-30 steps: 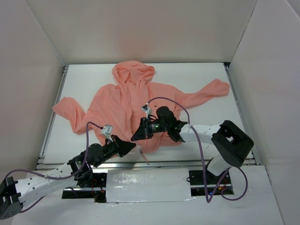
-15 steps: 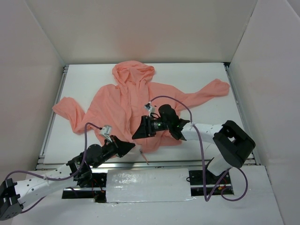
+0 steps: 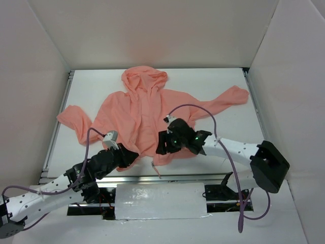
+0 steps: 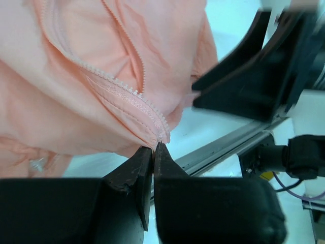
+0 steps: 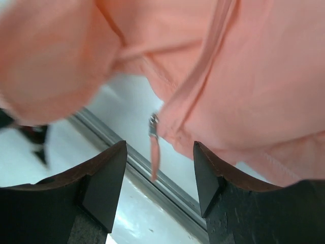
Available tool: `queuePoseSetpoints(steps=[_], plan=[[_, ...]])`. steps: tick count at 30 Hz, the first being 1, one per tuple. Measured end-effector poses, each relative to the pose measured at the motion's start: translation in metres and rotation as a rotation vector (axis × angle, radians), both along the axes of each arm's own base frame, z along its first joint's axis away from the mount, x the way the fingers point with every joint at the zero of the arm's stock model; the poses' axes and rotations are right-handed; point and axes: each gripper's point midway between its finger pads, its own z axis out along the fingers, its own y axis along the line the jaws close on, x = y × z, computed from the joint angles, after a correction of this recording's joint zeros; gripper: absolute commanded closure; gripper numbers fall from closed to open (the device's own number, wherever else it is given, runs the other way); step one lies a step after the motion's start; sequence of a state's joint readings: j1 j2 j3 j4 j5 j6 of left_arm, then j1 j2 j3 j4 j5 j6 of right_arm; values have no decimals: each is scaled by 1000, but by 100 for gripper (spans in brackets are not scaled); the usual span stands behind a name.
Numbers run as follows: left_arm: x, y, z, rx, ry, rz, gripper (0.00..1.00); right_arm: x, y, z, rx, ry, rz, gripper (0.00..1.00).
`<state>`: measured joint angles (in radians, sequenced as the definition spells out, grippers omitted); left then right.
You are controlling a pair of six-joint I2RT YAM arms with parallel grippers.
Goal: Zip up the jacket
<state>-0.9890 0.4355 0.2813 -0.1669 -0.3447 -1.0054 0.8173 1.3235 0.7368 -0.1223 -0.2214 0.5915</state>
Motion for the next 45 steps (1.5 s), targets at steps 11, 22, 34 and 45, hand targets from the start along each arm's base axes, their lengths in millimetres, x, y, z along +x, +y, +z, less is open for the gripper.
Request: queuePoseSetpoints(steps=[11, 22, 34, 45], plan=[[-5, 36, 28, 163, 97, 103, 100, -40, -3, -56, -476, -66, 73, 38], [-12, 64, 49, 169, 63, 147, 100, -30, 6, -66, -515, -32, -42, 43], [-12, 64, 44, 218, 56, 126, 100, -36, 7, -73, -521, -2, -136, 43], [-13, 60, 45, 210, 54, 106, 100, -32, 13, -73, -535, -11, -193, 45]])
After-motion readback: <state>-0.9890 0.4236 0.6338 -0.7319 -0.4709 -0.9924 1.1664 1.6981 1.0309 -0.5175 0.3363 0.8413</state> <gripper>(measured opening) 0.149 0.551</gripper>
